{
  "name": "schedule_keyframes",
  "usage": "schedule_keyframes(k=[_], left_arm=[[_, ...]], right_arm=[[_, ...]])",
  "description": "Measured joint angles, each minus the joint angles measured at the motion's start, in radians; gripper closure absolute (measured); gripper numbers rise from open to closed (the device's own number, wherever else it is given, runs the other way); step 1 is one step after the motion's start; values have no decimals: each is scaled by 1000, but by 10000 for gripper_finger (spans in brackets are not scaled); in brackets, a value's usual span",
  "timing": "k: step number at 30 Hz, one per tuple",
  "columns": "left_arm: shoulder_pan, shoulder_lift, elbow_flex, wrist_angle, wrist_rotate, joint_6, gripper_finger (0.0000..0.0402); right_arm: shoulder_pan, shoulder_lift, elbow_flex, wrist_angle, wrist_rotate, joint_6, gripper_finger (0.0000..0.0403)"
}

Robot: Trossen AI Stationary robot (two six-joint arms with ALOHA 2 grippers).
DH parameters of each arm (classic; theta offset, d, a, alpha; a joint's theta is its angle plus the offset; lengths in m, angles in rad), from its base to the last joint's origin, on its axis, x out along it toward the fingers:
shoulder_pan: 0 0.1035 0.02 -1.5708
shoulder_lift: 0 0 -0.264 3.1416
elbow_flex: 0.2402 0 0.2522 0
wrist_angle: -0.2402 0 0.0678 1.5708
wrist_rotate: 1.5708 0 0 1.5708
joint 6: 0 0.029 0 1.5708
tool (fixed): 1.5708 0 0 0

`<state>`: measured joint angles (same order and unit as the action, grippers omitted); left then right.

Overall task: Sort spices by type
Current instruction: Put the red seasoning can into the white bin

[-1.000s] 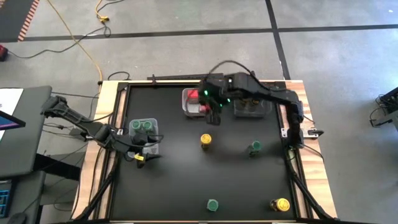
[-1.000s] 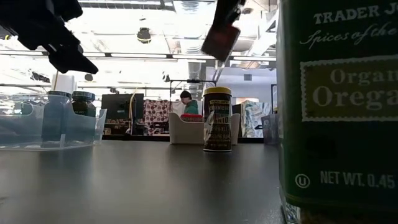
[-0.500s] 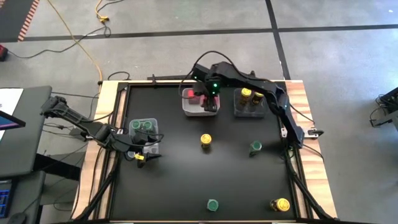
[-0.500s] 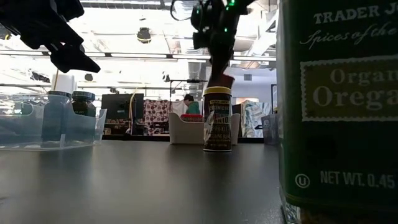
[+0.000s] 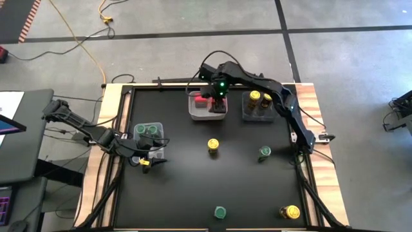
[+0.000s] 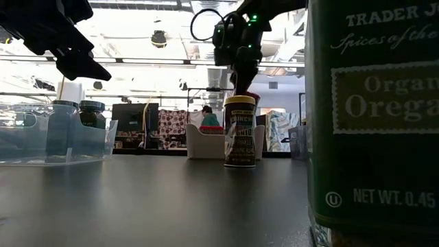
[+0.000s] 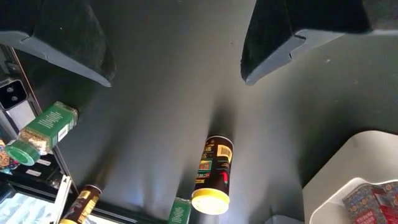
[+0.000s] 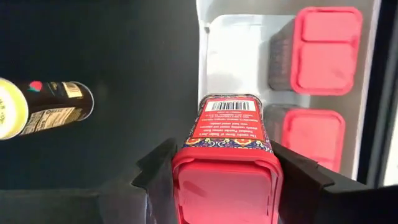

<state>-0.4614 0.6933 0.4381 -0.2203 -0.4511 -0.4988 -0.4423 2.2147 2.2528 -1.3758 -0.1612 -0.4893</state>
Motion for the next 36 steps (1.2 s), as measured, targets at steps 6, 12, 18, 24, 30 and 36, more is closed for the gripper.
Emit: schedule_keyframes(k=[6,12,18,24,30,36], left_arm=[[0,0,0,0,-5,0,70],[0,0,0,2,-6,-1,70],[0,0,0,1,-6,-3,70],[0,0,0,1,-6,-3,70],[0,0,0,0,-6,-3,70],[0,0,0,0,-6,-3,70]], right_arm=[[-1,40,-1,-12,-1,-9,170],[-4,87,-1,-12,2,-8,170],[-10,128,-1,-11,9,14,170],[-11,132,-1,16,27,18,170],[-9,132,-1,0,31,18,146],[-9,131,-1,14,31,21,119]])
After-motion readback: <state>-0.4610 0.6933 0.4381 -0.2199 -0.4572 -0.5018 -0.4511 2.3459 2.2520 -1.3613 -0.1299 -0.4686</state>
